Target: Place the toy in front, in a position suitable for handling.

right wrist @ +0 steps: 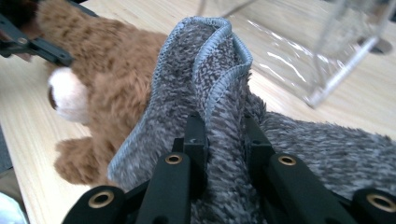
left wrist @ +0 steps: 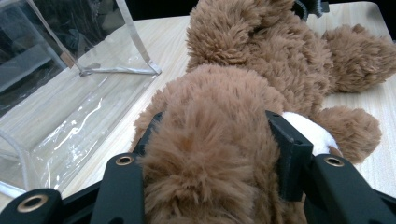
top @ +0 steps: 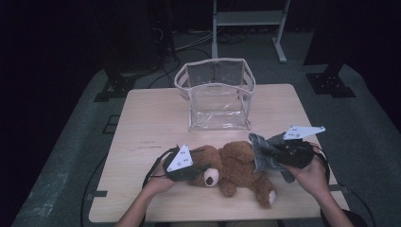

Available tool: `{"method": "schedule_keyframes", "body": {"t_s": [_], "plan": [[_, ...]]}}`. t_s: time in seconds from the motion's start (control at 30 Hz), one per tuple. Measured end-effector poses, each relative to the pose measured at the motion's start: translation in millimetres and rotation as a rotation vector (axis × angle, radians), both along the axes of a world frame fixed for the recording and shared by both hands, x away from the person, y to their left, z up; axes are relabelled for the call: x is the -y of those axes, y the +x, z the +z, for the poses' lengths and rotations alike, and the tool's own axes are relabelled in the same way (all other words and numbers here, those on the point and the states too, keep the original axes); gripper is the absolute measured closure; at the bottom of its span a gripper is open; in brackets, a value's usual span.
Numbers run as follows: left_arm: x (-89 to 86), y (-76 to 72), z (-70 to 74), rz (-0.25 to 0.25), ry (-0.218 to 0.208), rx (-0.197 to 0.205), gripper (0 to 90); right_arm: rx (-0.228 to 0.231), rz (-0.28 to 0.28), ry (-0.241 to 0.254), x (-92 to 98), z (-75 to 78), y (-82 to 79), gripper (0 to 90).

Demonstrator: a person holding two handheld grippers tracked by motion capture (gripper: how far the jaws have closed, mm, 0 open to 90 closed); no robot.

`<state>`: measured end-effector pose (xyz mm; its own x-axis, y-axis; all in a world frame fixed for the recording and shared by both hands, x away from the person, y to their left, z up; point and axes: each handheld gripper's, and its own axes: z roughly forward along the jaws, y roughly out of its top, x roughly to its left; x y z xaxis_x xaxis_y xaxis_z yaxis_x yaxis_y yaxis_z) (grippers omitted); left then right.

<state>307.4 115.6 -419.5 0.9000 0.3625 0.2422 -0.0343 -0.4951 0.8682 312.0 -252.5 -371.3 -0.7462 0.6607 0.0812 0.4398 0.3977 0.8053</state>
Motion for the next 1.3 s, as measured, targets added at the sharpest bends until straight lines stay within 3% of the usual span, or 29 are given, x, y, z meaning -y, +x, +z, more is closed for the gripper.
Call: {"method": "schedule_keyframes", "body": {"t_s": [0.17, 0.27, 0.33, 0.4, 0.5, 0.67, 0.83, 1.0, 1.07, 1.13, 1.23, 1.3], "plan": [[-1.2, -1.1, -0.6, 0.0, -0.004, -0.003, 48.7, -0.019, -0.001, 0.017, -0.7, -8.4, 6.4, 75.9], [-0.5, -0.7, -0.3, 0.001, -0.013, -0.013, 48.7, -0.035, -0.049, 0.008, 12.5, -18.1, 8.1, 76.3], [0.3, -0.2, 0.2, 0.002, -0.014, -0.013, 48.6, -0.029, -0.119, -0.021, 23.9, -21.6, 8.8, 76.4], [1.0, 0.3, 0.4, 0.004, -0.017, -0.018, 48.5, -0.031, -0.141, 0.016, 32.5, -18.1, 7.9, 76.3], [0.8, 1.0, -0.2, 0.007, -0.016, -0.022, 48.3, -0.001, -0.111, 0.07, 34.2, -4.9, 2.5, 76.2], [0.9, 0.4, -0.1, 0.007, -0.014, -0.021, 48.1, 0.028, -0.043, 0.096, 15.3, 7.3, -1.3, 76.1], [0.4, -1.0, -0.4, 0.006, -0.013, -0.018, 48.1, -0.005, -0.019, 0.063, 2.2, -4.3, 3.4, 76.1], [1.6, -0.8, 0.5, 0.003, -0.012, -0.017, 48.1, -0.065, -0.07, 0.039, 15.9, -21.7, 10.1, 76.3], [2.4, -0.5, 0.5, 0.002, -0.008, -0.017, 48.0, -0.052, -0.082, 0.038, 20.1, -15.5, 6.7, 76.3], [4.5, -0.1, 0.2, 0.002, -0.012, -0.022, 48.0, -0.016, -0.066, 0.063, 19.4, -0.1, 0.1, 76.2], [9.5, -0.4, 0.7, -0.003, -0.005, -0.017, 47.9, 0.034, -0.013, 0.114, 8.6, 29.8, -10.2, 76.1], [12.4, -1.0, 0.7, -0.005, -0.004, -0.013, 47.9, 0.062, 0.037, 0.115, -6.1, 46.7, -15.8, 76.0]]}}
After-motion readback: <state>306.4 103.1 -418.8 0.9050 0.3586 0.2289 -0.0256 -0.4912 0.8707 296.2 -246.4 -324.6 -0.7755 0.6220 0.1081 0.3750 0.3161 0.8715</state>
